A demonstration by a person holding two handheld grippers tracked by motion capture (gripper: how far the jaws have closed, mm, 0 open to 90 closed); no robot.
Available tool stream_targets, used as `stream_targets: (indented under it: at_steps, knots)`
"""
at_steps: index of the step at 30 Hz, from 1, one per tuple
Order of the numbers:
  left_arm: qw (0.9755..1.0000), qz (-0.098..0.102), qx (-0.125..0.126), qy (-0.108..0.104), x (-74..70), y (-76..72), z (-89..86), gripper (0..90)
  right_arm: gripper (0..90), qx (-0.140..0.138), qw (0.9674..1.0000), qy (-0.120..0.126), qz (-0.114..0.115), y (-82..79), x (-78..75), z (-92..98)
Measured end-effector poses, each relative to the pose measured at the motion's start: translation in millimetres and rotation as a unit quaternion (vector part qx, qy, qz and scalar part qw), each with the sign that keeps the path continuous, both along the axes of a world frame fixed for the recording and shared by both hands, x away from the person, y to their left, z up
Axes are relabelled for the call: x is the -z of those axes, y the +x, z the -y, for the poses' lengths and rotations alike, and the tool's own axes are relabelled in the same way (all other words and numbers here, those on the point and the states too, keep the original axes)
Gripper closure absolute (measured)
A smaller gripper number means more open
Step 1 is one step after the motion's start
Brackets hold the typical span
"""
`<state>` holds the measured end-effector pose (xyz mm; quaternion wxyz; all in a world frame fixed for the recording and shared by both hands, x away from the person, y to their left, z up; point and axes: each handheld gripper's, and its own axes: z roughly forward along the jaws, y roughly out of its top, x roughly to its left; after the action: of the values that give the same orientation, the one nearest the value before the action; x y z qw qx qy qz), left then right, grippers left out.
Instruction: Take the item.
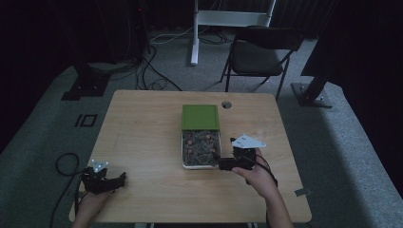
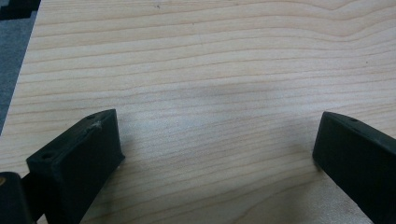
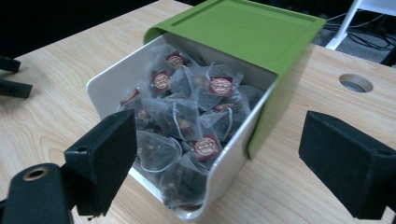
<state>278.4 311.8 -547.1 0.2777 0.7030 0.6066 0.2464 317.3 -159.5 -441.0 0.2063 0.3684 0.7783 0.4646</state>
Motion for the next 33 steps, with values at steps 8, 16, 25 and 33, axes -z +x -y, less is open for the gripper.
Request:
stream_targets:
  at_steps: [8,16,25,33]
  knots:
    - [1.0000,0.000,0.000,0.000,0.0,0.0,0.0,1.7,11.4,-0.019,0.9998,-0.004,-0.006,1.2,2.6,-16.8]
    - [1.0000,0.000,0.000,0.000,0.0,0.0,0.0,1.7,11.5,-0.039,0.9991,-0.010,-0.008,2.7,6.4,-31.5]
    - [1.0000,0.000,0.000,0.000,0.0,0.0,0.0,1.7,13.3,-0.059,0.9980,-0.014,-0.015,2.3,12.7,-48.9]
    - [1.0000,0.000,0.000,0.000,0.0,0.0,0.0,1.7,13.5,-0.078,0.9967,-0.014,-0.017,2.0,14.3,-61.1]
